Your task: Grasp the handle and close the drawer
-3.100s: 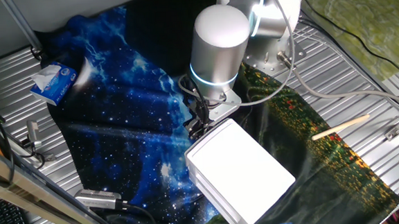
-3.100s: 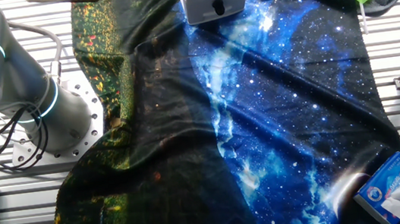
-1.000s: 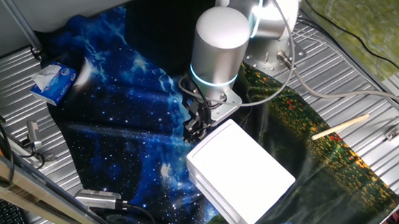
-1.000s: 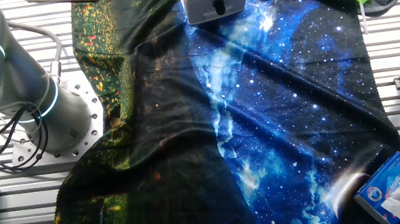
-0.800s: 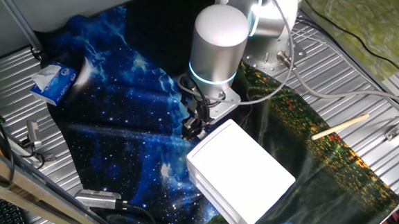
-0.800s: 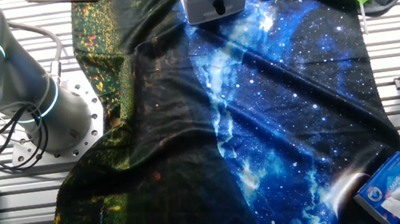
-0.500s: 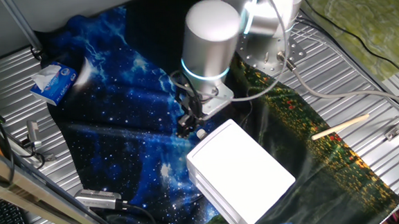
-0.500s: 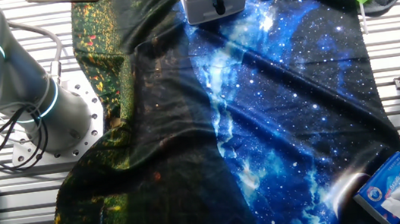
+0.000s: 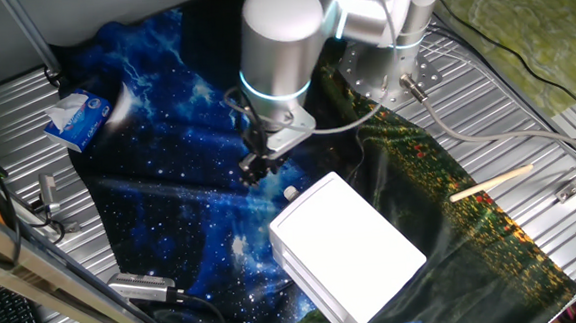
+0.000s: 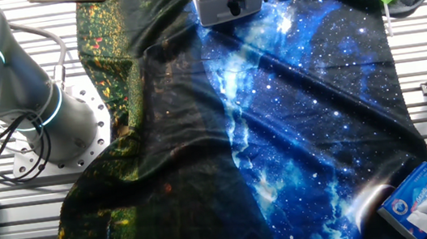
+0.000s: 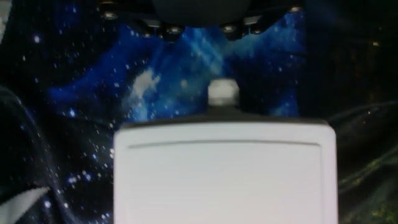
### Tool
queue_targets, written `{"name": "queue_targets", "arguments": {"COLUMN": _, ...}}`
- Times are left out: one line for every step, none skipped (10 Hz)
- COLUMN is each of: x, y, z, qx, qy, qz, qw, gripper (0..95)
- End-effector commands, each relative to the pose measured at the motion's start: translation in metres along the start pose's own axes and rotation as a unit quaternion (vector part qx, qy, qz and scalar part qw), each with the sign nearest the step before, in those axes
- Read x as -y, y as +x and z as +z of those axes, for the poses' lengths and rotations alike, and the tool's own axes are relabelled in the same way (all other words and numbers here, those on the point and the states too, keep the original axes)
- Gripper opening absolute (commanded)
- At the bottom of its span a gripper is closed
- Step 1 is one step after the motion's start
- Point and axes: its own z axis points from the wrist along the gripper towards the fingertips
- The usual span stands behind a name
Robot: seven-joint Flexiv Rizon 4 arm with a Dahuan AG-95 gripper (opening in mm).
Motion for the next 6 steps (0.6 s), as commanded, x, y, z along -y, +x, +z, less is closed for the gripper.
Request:
{"name": "queue_targets", "arguments": {"x": 0.006, "y": 0.006, "z": -0.002, "qx": -0.007, "qy": 0.0, "qz": 0.007, "qw": 1.0, "gripper": 0.0}}
{"name": "queue_targets", "arguments": {"x": 0.011, "y": 0.009, "z": -0.002, "qx": -0.009, "qy": 0.0, "qz": 0.008, "qw": 0.9999, "gripper": 0.0}}
{"name": "queue_targets", "arguments": {"x": 0.016, "y": 0.012, "z": -0.004, "qx": -0.015, "qy": -0.001, "qz": 0.007, "qw": 0.9999, "gripper": 0.0}}
{"name": "queue_targets", "arguments": {"x": 0.022, "y": 0.015, "z": -0.008, "qx": -0.017, "qy": 0.0, "qz": 0.012, "qw": 0.9998, "gripper": 0.0}}
{"name": "queue_targets", "arguments": {"x": 0.025, "y": 0.016, "z": -0.01, "qx": -0.016, "qy": 0.0, "qz": 0.018, "qw": 0.9997, "gripper": 0.0}}
{"name": "queue_targets", "arguments": {"x": 0.032, "y": 0.018, "z": -0.014, "qx": -0.02, "qy": 0.0, "qz": 0.021, "qw": 0.9996, "gripper": 0.0}}
